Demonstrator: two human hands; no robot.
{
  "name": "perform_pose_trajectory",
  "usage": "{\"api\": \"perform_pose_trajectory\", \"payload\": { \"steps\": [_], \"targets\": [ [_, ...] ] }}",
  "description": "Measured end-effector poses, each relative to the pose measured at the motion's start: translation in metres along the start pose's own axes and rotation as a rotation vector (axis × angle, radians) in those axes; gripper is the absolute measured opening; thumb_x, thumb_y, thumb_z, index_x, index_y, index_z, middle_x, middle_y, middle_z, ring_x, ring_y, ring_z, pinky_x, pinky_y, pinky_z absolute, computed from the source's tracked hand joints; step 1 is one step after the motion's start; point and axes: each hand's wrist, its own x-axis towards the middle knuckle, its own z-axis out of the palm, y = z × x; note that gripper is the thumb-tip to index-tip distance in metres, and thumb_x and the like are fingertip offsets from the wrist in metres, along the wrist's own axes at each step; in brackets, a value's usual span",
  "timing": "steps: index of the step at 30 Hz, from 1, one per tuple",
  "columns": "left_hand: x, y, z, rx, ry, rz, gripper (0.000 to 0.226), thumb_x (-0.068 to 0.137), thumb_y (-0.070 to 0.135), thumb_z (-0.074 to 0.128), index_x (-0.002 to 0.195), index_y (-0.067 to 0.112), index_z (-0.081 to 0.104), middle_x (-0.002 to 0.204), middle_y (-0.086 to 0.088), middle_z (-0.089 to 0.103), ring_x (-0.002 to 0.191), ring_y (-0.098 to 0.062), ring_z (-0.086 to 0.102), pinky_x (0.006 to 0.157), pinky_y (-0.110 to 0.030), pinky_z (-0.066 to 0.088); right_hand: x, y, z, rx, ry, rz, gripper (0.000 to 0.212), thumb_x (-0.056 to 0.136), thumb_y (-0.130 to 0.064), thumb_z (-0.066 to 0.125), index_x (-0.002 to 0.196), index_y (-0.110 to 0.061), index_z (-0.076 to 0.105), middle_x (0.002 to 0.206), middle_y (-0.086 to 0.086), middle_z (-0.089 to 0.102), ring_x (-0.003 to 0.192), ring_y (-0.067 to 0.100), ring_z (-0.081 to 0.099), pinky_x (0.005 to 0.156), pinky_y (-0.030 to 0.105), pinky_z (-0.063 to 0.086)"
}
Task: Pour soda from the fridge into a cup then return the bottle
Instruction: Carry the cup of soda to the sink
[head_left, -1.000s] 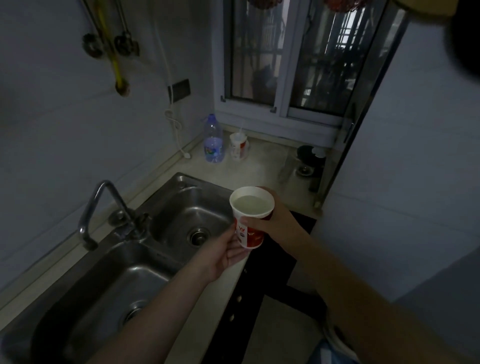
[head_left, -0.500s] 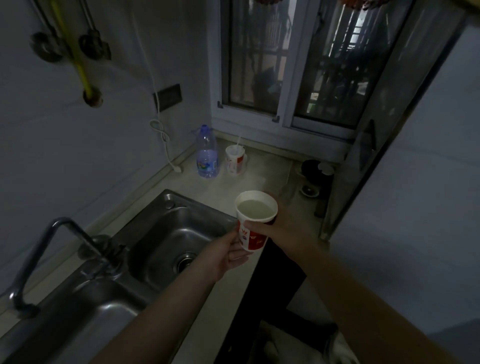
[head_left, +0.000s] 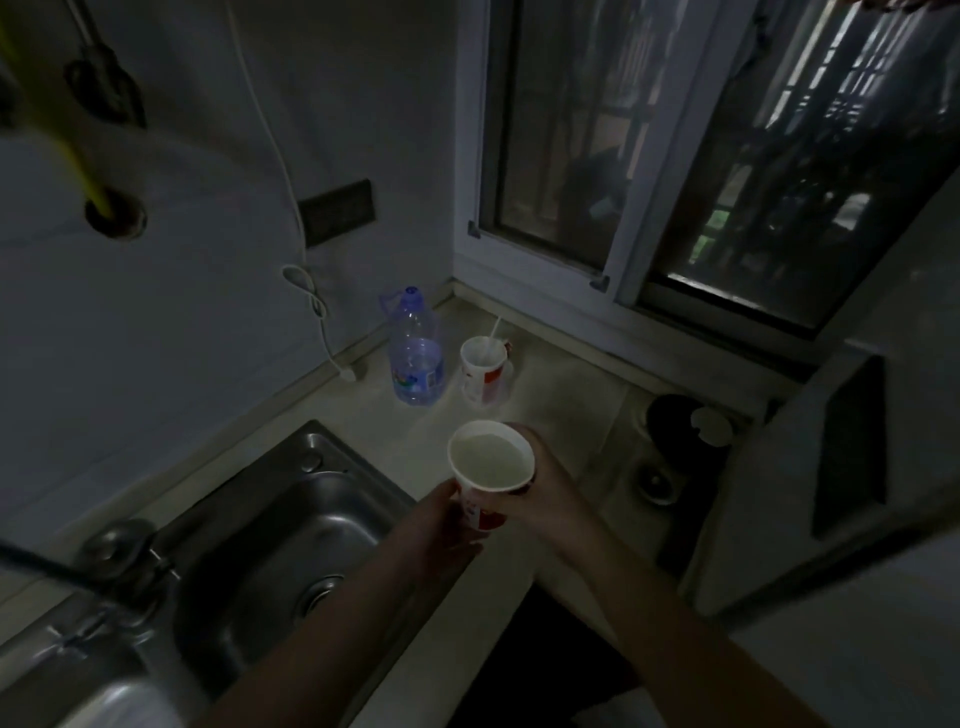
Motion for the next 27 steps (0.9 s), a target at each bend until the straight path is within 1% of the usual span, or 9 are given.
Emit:
{"api": "perform_pose_trajectory", "payload": {
  "steps": [3,9,12,15,17,19,22,25,27],
  "targets": [
    [0.021,0.013,0.005,0.004,0.015,-0.034,0.042,0.099,0.042,0.041,0.109,0.009,0.065,0.093,-0.010,0.074,0.089,-0.020,0.067,0.073,-0.031,0.048,0.025,0.013,-0.006,-0.042,-0.024,-0.006,0.081,0.059,-0.030,0.091,0.129,-0.026,0.049,0.125,-0.010,0.060,0.116,0.005,0.056,0.092,0.030,0.050],
    [0.060,0.028,-0.001,-0.002,0.132,-0.053,0.048,0.095,0.049,0.048,0.111,0.008,0.066,0.099,-0.012,0.075,0.091,-0.021,0.069,0.075,-0.032,0.050,0.066,0.041,-0.005,-0.022,-0.030,0.009,0.079,0.059,-0.026,0.091,0.127,-0.023,0.051,0.122,-0.009,0.062,0.112,0.005,0.058,0.090,0.029,0.051],
    [0.077,0.032,-0.004,-0.076,0.182,-0.049,0.040,0.097,0.042,0.050,0.105,0.006,0.066,0.085,-0.012,0.075,0.081,-0.023,0.070,0.072,-0.031,0.051,0.082,0.055,0.001,-0.005,-0.024,0.036,0.077,0.059,-0.024,0.091,0.126,-0.023,0.052,0.120,-0.011,0.062,0.111,0.002,0.058,0.087,0.022,0.051],
    [0.087,0.038,-0.003,-0.196,0.245,-0.029,0.036,0.098,0.029,0.053,0.112,-0.003,0.062,0.086,-0.018,0.069,0.080,-0.030,0.068,0.072,-0.037,0.055,0.097,0.069,0.009,0.005,-0.044,0.058,0.076,0.060,-0.021,0.091,0.125,-0.025,0.052,0.118,-0.011,0.062,0.109,-0.001,0.058,0.076,0.009,0.048],
    [0.094,0.040,-0.005,-0.240,0.277,-0.017,0.029,0.099,0.019,0.053,0.113,-0.005,0.060,0.089,-0.021,0.065,0.077,-0.033,0.066,0.076,-0.040,0.056,0.106,0.077,0.014,-0.003,-0.046,0.055,0.076,0.061,-0.022,0.091,0.126,-0.024,0.052,0.119,-0.010,0.062,0.110,-0.001,0.058,0.077,0.007,0.047],
    [0.097,0.043,-0.006,-0.230,0.293,-0.004,0.018,0.096,0.010,0.052,0.105,-0.002,0.064,0.083,-0.019,0.066,0.073,-0.031,0.064,0.069,-0.037,0.057,0.114,0.085,0.018,0.009,-0.056,0.050,0.074,0.061,-0.018,0.090,0.126,-0.020,0.053,0.119,-0.008,0.063,0.110,0.001,0.059,0.078,0.009,0.048],
    [0.106,0.049,-0.011,-0.235,0.328,0.002,0.012,0.096,0.014,0.055,0.091,0.008,0.064,0.086,-0.011,0.068,0.081,-0.024,0.061,0.060,-0.031,0.054,0.123,0.097,0.023,0.037,-0.076,0.068,0.069,0.064,-0.011,0.087,0.124,-0.018,0.054,0.116,-0.001,0.064,0.103,0.007,0.064,0.070,0.017,0.053],
    [0.111,0.051,-0.016,-0.228,0.362,0.050,0.021,0.096,0.024,0.056,0.110,0.011,0.065,0.103,-0.008,0.067,0.098,-0.024,0.064,0.066,-0.030,0.053,0.129,0.109,0.027,0.045,-0.084,0.089,0.064,0.066,-0.009,0.086,0.122,-0.019,0.055,0.111,0.001,0.066,0.094,0.010,0.067,0.068,0.025,0.057],
    [0.113,0.049,-0.019,-0.220,0.355,0.083,0.022,0.096,0.024,0.055,0.112,0.012,0.065,0.108,-0.008,0.068,0.101,-0.023,0.065,0.067,-0.028,0.053,0.132,0.115,0.028,0.054,-0.076,0.096,0.064,0.066,-0.007,0.086,0.122,-0.017,0.056,0.110,0.001,0.066,0.092,0.010,0.068,0.067,0.025,0.057]
  ]
}}
